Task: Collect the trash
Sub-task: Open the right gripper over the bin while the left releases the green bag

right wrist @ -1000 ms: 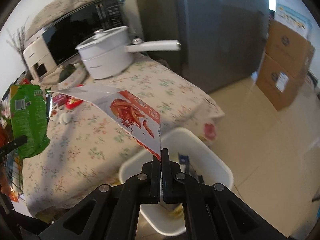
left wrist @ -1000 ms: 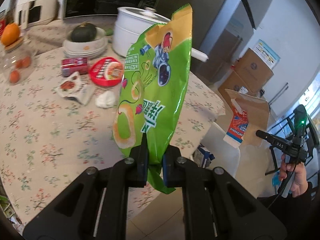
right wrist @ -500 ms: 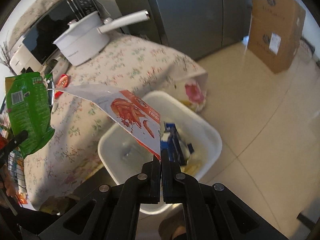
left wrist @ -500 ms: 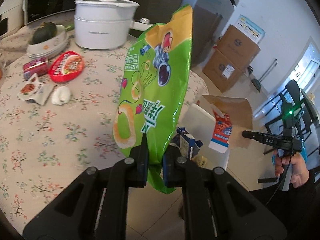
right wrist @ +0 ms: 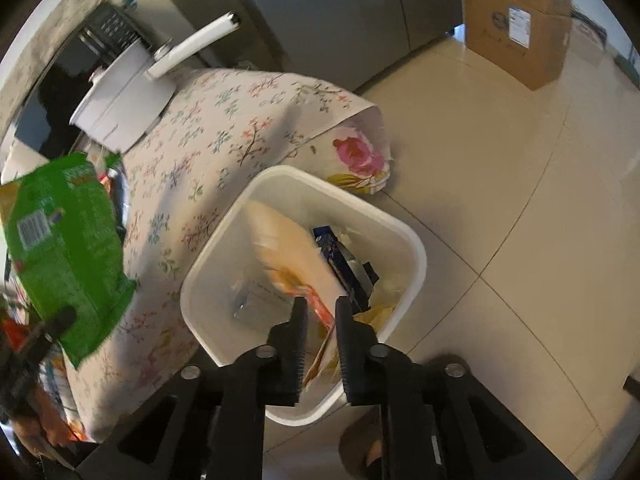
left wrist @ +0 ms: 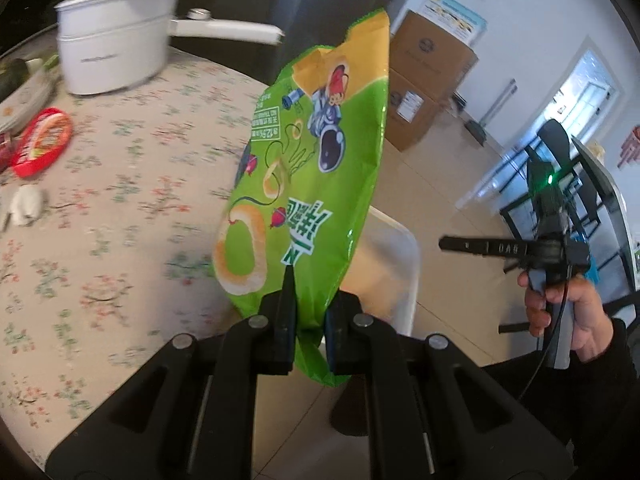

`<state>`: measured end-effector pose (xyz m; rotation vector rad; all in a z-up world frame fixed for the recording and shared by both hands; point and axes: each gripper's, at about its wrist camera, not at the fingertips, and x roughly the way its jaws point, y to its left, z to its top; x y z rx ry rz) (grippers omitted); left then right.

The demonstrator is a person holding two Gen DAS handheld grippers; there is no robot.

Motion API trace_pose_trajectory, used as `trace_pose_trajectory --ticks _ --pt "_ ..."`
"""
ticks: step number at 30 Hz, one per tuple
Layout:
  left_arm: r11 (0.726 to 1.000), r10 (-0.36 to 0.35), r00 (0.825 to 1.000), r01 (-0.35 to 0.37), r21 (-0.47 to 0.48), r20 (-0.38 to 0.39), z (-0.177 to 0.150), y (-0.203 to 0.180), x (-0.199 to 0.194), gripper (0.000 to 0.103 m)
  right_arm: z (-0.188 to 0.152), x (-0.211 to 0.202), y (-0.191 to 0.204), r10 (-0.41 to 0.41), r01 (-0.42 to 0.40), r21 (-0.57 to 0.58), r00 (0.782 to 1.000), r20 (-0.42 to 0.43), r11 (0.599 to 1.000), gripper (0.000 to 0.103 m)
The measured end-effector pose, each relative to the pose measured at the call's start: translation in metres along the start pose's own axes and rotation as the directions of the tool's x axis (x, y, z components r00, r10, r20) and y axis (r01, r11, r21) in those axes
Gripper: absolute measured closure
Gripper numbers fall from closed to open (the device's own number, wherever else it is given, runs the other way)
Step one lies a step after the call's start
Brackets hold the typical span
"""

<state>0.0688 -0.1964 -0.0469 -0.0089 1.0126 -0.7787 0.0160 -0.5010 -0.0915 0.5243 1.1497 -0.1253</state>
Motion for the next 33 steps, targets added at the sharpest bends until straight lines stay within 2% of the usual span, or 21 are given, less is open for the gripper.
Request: trace_pose_trajectory --ticks 13,20,25,30,33 --pt "0.988 -0.126 0.986 0.134 0.070 -0.108 -0.003 -0.053 0.049 0.091 -0.001 -0.021 -0.016 -0.011 0.009 0.034 0.998 0.057 0.999 0.071" --pt "0.990 -0.099 0.985 0.112 0.084 -0.144 -0.008 -0.052 0.072 0.089 -0.001 -0.027 -0.019 -0.021 0.018 0.045 0.997 0.076 0.999 0.067" --pt "0.993 0.015 0.995 -0.002 0.122 -0.103 -0.006 -0.049 0.063 0.037 0.002 -0.032 -0.012 -0.037 0.034 0.035 0.994 0.102 0.999 0.055" --pt "0.988 0.095 0.994 -0.088 0.125 -0.053 0.001 -0.031 0.037 0.024 0.006 -0.034 0.002 -0.044 0.043 0.011 0.992 0.120 0.999 0.044" --pt "0.983 0.150 0.988 -0.146 0.109 -0.029 0.003 -0.016 0.021 0.020 0.009 -0.032 0.014 -0.048 0.049 -0.007 0.991 0.123 0.999 0.041"
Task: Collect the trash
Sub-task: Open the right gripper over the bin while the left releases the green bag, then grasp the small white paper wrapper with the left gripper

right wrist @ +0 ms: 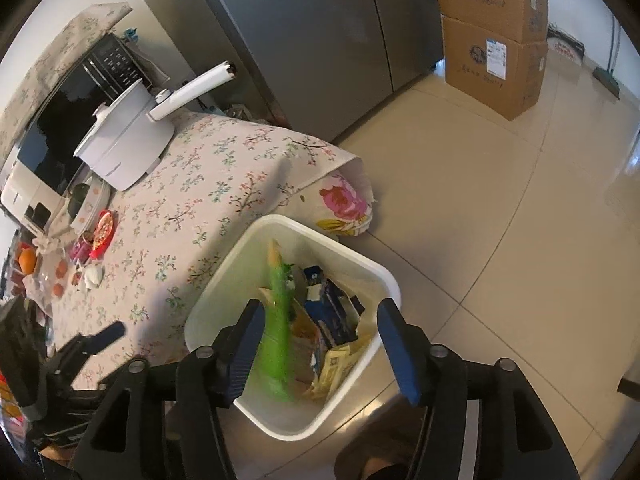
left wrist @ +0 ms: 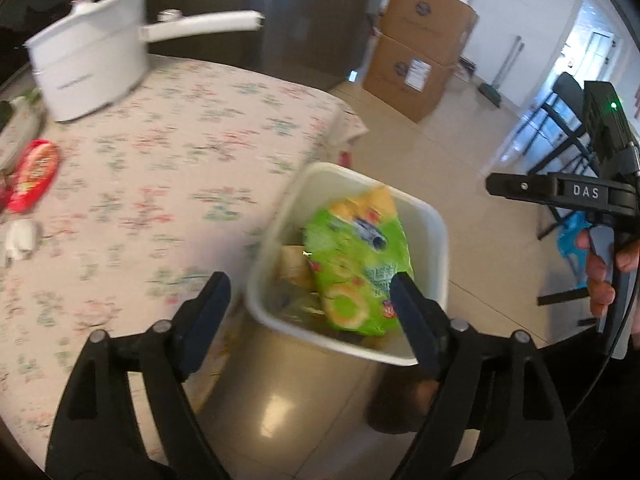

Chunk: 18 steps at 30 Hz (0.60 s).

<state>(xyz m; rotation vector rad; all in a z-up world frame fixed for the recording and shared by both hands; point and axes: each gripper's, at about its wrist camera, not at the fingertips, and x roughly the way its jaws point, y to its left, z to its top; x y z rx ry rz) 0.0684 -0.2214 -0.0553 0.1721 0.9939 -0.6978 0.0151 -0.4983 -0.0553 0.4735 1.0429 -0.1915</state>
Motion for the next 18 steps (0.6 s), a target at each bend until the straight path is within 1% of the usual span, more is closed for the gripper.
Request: trace_pose_trajectory --ticks 2,6,8,10,13,18 --pt "1.000 0.029 1.000 -0.029 -0.013 0.006 -0.001 0.013 -0.008 0.018 0.002 0.001 0.013 0.004 -0.004 -0.020 1.000 0.002 1.000 0.038" --pt "0.995 0.081 0.997 -0.079 -0.067 0.019 -0.005 0.044 -0.025 0.010 0.007 0.004 0.040 0.005 -0.004 -0.079 1.000 0.008 0.997 0.031" --pt "0.987 0.129 0.991 -0.126 -0.101 0.019 -0.007 0.062 -0.035 0.005 0.011 0.007 0.058 0.001 0.000 -0.127 1.000 0.011 0.992 0.029" --pt "0.981 0.158 0.987 -0.153 -0.120 0.036 -0.010 0.075 -0.044 0.004 0.014 0.010 0.074 -0.005 0.007 -0.159 1.000 0.015 0.987 0.028" --pt "0.963 0.221 0.974 -0.210 -0.169 0.051 -0.014 0.104 -0.061 0.004 0.017 0.014 0.099 0.009 -0.006 -0.195 1.000 0.013 0.981 0.025" --pt "0.921 0.289 0.956 -0.263 -0.287 0.053 -0.023 0.154 -0.084 0.003 0.020 0.021 0.144 0.011 -0.004 -0.275 1.000 0.023 0.961 0.019"
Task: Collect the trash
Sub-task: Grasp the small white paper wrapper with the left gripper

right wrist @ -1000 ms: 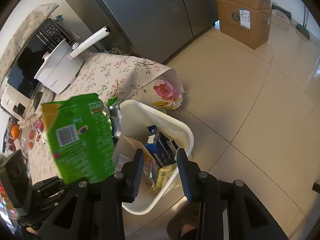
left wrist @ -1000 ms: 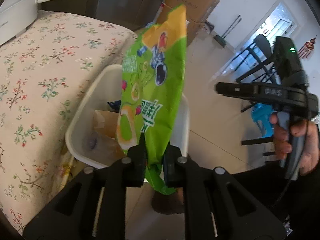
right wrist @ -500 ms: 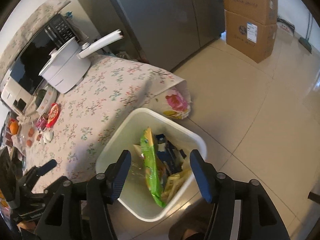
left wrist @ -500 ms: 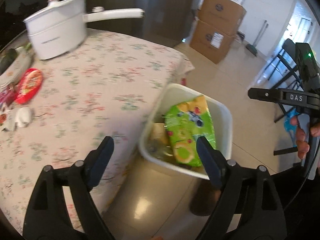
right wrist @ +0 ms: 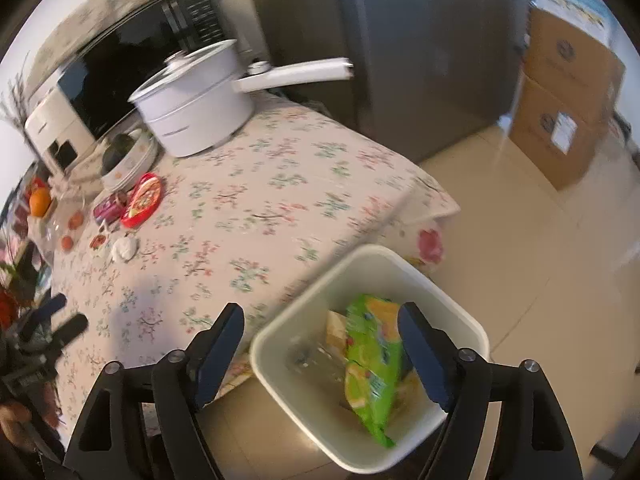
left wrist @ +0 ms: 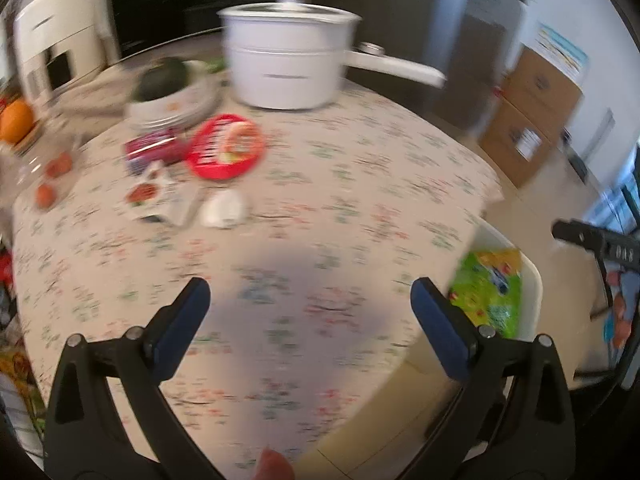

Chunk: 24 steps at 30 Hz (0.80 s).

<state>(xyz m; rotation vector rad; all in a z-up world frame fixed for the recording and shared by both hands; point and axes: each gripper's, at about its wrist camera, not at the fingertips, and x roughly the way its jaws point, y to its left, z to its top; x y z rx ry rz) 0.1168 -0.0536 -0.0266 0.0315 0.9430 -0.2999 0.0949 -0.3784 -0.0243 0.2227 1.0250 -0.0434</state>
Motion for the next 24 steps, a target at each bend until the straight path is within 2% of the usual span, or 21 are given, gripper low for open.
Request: trace_pose_trajectory --ticks 6,15,17,19,22,23,24 --pt "0.992 0.088 0.996 -0.087 -0.091 0.000 0.004 0.056 -0.001 0.003 0.017 0.017 0.043 0.015 -0.016 -0.077 1.000 -0.012 0.997 0.018" --pt "0.981 0.155 0.985 -0.163 -0.103 -0.078 0.010 0.118 0.046 0.003 0.038 0.053 0.087 0.021 -0.028 -0.123 0.998 -0.051 0.992 0.018" --pt "0.980 0.141 0.988 -0.149 -0.133 -0.066 0.015 0.132 0.051 0.003 0.041 0.062 0.095 0.025 -0.033 -0.127 0.997 -0.068 0.991 0.018" --pt "0.973 0.071 0.995 -0.085 -0.213 -0.070 0.020 0.149 0.056 0.010 0.045 0.072 0.105 0.026 -0.037 -0.138 0.996 -0.081 0.990 0.018" --pt "0.936 -0.037 0.998 0.015 -0.352 -0.056 0.020 0.169 0.069 0.020 0.049 0.085 0.119 0.036 -0.050 -0.143 0.994 -0.099 0.988 0.018" --pt "0.921 -0.055 0.997 0.029 -0.389 -0.056 0.020 0.175 0.076 0.023 0.050 0.090 0.125 0.044 -0.059 -0.140 0.993 -0.106 0.988 0.018" --pt "0.909 -0.066 0.996 0.039 -0.414 -0.052 0.020 0.177 0.081 0.031 0.051 0.092 0.128 0.051 -0.066 -0.136 0.993 -0.110 0.989 0.018"
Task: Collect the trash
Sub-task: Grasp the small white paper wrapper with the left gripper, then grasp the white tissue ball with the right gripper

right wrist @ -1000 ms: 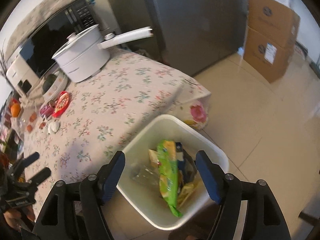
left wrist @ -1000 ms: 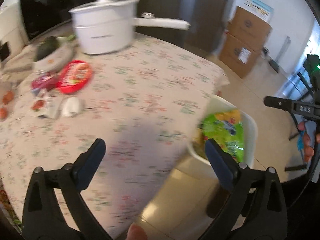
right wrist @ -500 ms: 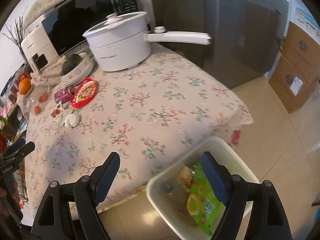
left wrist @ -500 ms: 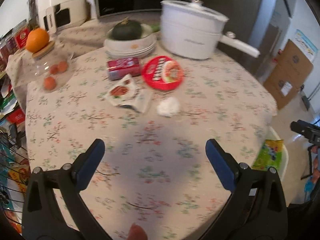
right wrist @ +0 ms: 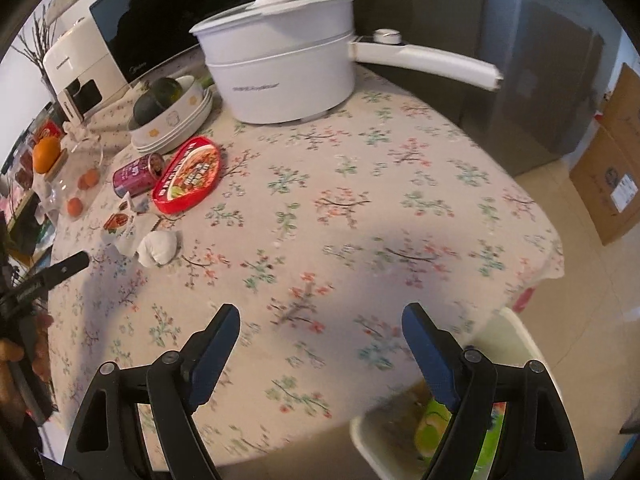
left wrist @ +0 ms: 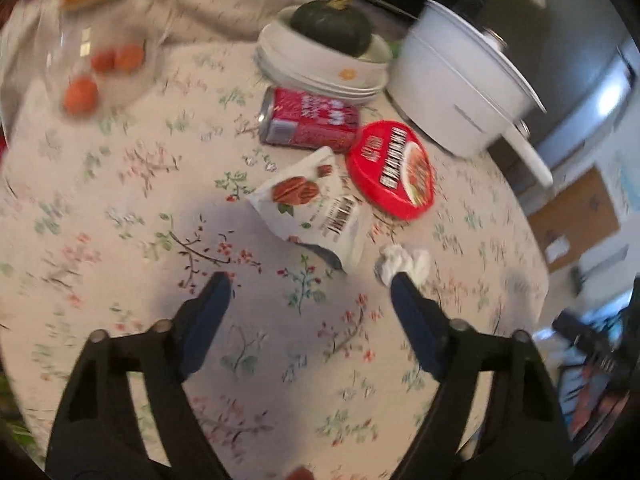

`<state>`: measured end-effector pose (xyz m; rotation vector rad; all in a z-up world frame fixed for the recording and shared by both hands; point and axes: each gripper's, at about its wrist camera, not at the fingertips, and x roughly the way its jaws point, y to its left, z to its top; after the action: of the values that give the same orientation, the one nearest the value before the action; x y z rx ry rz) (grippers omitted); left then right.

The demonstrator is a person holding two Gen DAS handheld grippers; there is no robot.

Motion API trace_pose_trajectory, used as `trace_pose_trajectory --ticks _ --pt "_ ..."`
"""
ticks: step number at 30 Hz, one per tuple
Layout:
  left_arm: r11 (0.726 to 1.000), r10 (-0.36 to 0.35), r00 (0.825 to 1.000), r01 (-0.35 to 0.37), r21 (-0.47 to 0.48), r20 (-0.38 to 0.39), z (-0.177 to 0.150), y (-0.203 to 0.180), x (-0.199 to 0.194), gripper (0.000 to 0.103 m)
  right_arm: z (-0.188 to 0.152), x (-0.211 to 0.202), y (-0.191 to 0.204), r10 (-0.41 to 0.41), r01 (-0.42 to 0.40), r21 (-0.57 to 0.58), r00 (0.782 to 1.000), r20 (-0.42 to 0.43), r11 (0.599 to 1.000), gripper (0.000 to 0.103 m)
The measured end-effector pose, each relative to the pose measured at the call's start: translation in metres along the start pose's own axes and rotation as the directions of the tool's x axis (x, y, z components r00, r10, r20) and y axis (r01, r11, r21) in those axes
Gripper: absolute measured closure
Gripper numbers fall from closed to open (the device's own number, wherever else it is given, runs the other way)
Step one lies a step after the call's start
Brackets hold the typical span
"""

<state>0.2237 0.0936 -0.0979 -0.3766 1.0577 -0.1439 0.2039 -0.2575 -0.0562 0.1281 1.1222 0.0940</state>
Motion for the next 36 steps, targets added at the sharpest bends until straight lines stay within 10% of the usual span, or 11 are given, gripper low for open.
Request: trace_pose_trajectory --ticks 8,16,36 --pt "0.992 -0.023 0.997 0.032 -0.124 0.078 0.020 0.019 0.029 0.046 0.008 0.023 0.025 0.030 -0.030 0.006 0.999 -0.031 1.000 0.018" --pt "0.990 -0.039 0.995 0.051 -0.133 0.093 0.027 0.020 0.036 0.098 0.010 0.038 0.038 0.021 -0.022 -0.011 0.999 -0.048 1.000 0.018" --pt "0.981 0.171 0.974 -0.182 0.063 0.147 -0.011 0.037 -0.075 0.102 0.023 0.102 0.134 0.198 -0.199 -0.028 0.980 -0.026 0.980 0.032"
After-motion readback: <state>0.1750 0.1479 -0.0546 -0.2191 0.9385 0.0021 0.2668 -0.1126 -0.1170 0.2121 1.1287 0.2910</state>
